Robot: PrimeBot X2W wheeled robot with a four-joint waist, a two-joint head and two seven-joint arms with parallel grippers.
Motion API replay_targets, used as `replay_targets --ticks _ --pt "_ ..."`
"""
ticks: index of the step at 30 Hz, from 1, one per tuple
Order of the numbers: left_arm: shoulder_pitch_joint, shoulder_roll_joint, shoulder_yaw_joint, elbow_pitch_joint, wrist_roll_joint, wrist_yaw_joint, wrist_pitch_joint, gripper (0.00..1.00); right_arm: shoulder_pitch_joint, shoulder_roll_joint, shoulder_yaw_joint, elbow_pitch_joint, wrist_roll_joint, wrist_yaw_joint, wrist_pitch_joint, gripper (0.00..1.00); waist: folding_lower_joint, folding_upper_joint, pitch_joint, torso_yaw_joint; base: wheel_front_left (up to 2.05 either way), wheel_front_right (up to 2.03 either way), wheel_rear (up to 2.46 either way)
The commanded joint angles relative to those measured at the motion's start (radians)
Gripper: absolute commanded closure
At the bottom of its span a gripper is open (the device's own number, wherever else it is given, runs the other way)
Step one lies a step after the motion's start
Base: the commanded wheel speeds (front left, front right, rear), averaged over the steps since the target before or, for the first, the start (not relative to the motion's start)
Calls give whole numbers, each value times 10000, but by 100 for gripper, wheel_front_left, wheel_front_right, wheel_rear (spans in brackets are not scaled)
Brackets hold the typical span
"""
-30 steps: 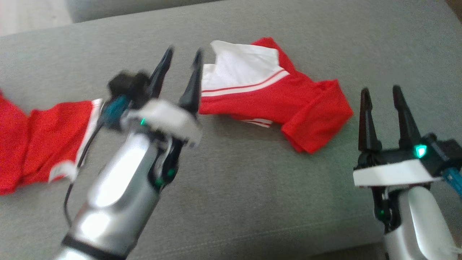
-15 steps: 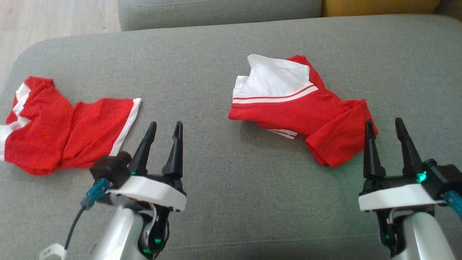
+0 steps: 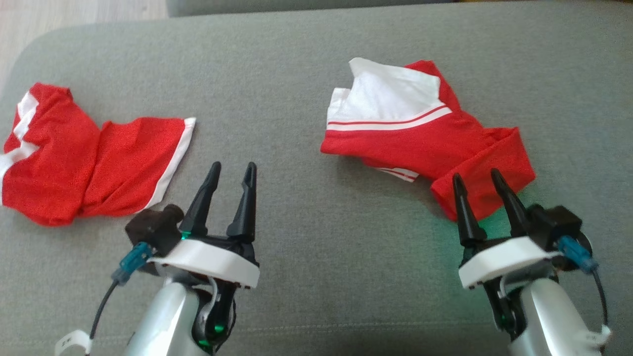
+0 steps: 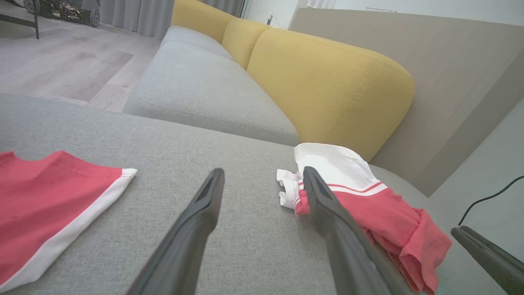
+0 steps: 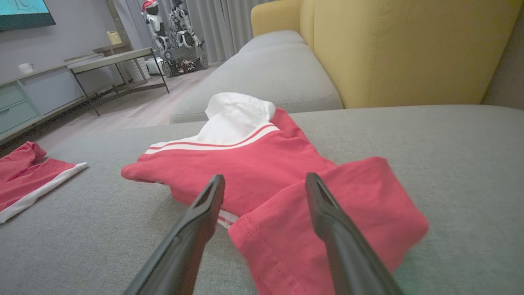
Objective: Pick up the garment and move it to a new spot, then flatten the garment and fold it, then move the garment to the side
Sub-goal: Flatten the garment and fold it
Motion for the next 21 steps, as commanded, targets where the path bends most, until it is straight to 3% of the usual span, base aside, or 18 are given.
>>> replay_targets --ticks 1,20,21 --pt "-490 31 238 -396 -33 43 -122 0 -463 -35 246 -188 -55 77 6 0 0 -1 136 116 0 0 0" --pt "-785 28 -42 -445 -216 187 -122 0 -1484 -35 218 1909 102 77 50 0 0 -1 638 551 0 0 0" --pt "-809 28 -36 -454 -216 197 -122 0 -1574 -35 246 2017 142 77 33 25 0 -1 672 535 0 0 0"
